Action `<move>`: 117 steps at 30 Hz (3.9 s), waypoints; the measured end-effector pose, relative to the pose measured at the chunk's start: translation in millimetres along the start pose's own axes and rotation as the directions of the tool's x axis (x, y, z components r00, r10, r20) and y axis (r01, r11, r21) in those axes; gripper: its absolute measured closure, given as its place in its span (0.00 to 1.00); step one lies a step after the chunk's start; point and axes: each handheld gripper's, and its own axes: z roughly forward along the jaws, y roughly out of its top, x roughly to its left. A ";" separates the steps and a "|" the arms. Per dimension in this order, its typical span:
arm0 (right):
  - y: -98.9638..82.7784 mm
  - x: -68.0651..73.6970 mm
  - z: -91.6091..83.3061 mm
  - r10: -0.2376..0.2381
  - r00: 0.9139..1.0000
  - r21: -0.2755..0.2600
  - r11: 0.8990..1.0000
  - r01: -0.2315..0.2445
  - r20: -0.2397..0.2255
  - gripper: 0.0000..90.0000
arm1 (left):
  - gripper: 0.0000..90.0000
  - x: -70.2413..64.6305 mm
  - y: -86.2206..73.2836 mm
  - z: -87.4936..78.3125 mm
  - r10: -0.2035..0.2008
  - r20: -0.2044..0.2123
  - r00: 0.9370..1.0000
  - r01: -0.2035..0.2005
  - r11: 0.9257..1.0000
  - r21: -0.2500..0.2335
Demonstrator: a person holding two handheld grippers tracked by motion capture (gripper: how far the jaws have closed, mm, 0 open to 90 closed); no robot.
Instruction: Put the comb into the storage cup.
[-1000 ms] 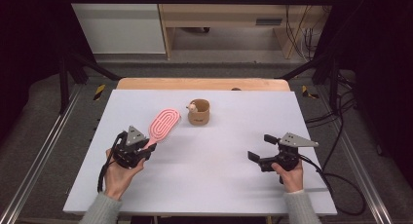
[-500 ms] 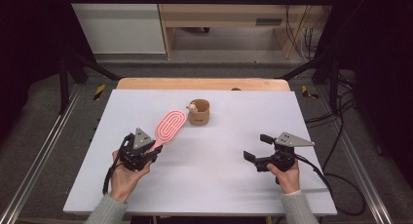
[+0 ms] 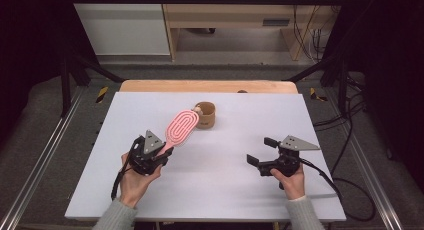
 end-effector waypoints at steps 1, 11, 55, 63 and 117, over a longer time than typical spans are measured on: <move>0.2 0.7 0.4 0.001 1.000 0.000 1.000 -0.001 -0.003 0.00 | 0.77 -0.5 0.4 0.7 0.000 0.004 1.000 0.000 1.000 0.000; 2.7 7.8 5.7 0.008 1.000 -0.008 1.000 -0.008 -0.012 0.00 | 0.77 -8.9 5.5 5.6 0.002 0.011 1.000 -0.002 1.000 -0.010; 5.9 18.5 16.6 0.049 0.999 -0.004 0.999 -0.049 -0.023 0.01 | 0.77 -59.1 1.4 39.0 -0.074 0.064 0.995 0.080 0.992 -0.096; 6.7 23.5 23.9 0.057 0.998 0.004 0.998 -0.057 -0.027 0.01 | 0.77 -64.2 -0.6 43.3 -0.092 0.063 0.994 0.098 0.990 -0.099; 19.7 34.1 56.8 0.155 0.988 0.032 0.987 -0.155 -0.014 0.07 | 0.77 -114.4 10.1 51.4 -0.035 0.039 0.999 0.041 0.986 -0.160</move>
